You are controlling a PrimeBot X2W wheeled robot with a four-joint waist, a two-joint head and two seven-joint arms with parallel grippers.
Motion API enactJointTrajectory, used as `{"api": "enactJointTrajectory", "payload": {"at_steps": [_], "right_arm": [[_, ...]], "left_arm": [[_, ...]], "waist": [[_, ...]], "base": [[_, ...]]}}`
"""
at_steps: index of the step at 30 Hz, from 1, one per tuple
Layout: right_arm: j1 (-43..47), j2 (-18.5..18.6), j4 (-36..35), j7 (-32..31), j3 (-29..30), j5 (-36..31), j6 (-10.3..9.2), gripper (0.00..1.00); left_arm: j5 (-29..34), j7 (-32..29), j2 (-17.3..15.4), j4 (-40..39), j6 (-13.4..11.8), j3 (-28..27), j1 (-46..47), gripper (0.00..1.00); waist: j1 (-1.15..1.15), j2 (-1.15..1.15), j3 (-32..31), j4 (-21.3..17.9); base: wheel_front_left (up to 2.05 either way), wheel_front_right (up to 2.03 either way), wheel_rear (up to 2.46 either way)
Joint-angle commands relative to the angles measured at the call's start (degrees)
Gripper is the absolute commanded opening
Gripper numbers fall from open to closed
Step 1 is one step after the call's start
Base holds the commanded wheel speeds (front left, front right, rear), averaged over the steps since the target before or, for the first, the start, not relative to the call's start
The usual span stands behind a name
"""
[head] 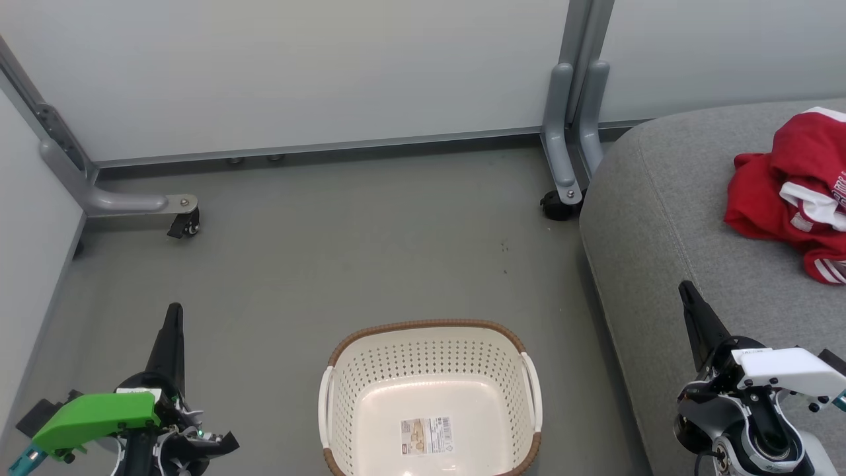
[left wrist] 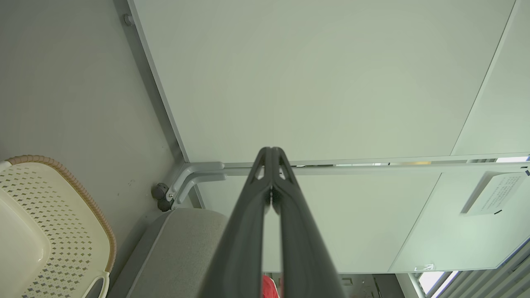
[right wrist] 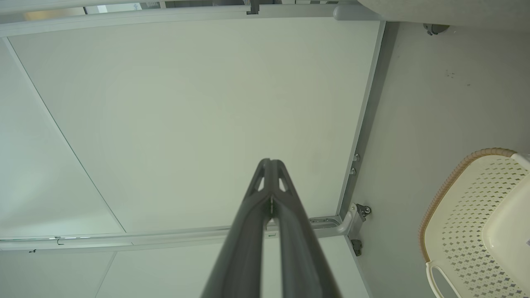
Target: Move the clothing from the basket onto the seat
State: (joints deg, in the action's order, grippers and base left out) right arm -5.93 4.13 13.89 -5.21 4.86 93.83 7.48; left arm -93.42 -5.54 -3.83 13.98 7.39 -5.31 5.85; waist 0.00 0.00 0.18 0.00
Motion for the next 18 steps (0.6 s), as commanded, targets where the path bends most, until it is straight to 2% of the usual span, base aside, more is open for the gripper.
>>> {"api": "enactJointTrajectory", "payload": {"at_steps": [1, 18], "right_arm": [[-0.4, -0.1, 0.1, -0.2, 0.2, -0.1, 0.02, 0.00], [-0.4, -0.3, 0.1, -0.4, 0.5, -0.5, 0.02, 0.00]], "left_arm": [[0.1, -0.3, 0.1, 0.1, 0.3, -0.2, 0.7, 0.00], [0.4, -0.4, 0.2, 0.1, 0.3, -0.5, 0.7, 0.00]], "waist": [[0.00, 0.00, 0.0, 0.0], [0.00, 0.00, 0.0, 0.0]], "base": [[0.00, 0.00, 0.00], [0.00, 0.00, 0.00]]}}
